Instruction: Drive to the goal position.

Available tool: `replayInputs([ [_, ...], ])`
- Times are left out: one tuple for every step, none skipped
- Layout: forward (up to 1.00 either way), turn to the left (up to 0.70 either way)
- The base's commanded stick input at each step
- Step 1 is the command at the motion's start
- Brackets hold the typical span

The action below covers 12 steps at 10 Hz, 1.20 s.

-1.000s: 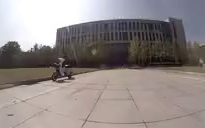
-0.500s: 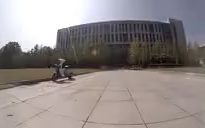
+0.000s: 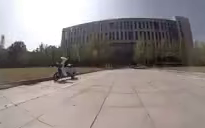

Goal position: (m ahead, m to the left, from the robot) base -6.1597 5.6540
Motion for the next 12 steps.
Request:
replayInputs([
  [0.70, 0.35],
  [0.70, 0.35],
  [0.70, 0.35],
  [0.70, 0.35],
  [0.70, 0.35],
  [0.70, 0.35],
  [0.70, 0.35],
  [0.70, 0.35],
  [0.70, 0.35],
  [0.70, 0.35],
  [0.70, 0.35],
  [0.70, 0.35],
])
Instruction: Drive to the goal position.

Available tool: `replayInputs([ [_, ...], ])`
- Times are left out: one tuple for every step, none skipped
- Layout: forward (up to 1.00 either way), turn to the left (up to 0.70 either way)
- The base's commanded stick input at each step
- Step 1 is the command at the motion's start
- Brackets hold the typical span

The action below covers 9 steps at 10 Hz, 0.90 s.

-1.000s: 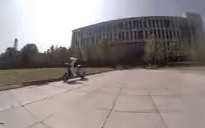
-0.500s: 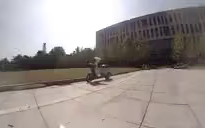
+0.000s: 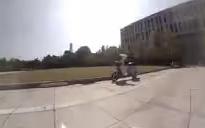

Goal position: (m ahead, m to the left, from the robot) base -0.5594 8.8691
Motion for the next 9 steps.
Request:
replayInputs([
  [0.70, 0.35],
  [0.70, 0.35],
  [0.70, 0.35],
  [0.70, 0.35],
  [0.70, 0.35],
  [0.70, 0.35],
  [0.70, 0.35],
  [0.70, 0.35],
  [0.70, 0.35],
])
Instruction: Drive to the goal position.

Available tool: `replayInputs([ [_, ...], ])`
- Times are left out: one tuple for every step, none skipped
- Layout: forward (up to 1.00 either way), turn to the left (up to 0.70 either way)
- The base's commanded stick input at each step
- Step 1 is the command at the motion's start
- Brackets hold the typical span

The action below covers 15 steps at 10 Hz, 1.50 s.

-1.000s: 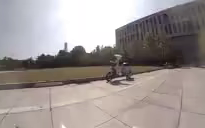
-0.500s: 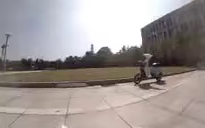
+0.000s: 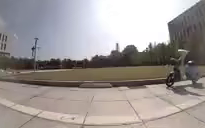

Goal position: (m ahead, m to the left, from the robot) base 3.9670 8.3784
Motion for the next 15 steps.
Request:
replayInputs([
  [0.70, 0.35],
  [0.70, 0.35],
  [0.70, 0.35],
  [0.70, 0.35],
  [0.70, 0.35],
  [0.70, 0.35],
  [0.70, 0.35],
  [0.70, 0.19],
  [0.70, 0.02],
  [0.70, 0.00],
  [0.70, 0.00],
  [0.70, 0.00],
  [0.70, 0.00],
  [0.70, -0.31],
  [0.70, -0.26],
])
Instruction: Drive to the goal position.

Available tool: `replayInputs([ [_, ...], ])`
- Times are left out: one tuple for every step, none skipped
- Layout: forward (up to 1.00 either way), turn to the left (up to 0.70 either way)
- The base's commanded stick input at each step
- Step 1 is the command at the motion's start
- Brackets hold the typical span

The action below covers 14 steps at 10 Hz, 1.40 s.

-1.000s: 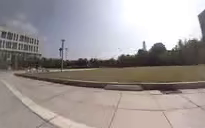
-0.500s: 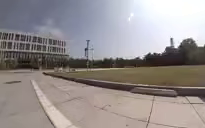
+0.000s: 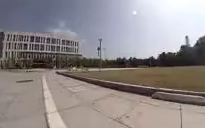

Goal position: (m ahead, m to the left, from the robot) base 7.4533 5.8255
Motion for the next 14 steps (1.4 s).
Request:
replayInputs([
  [0.70, -0.09],
  [0.70, 0.00],
  [0.70, 0.00],
  [0.70, 0.00],
  [0.70, 0.00],
  [0.70, 0.00],
  [0.70, 0.00],
  [0.70, 0.03],
  [0.70, 0.04],
  [0.70, 0.04],
  [0.70, 0.04],
  [0.70, 0.16],
  [0.70, 0.32],
  [0.70, 0.35],
])
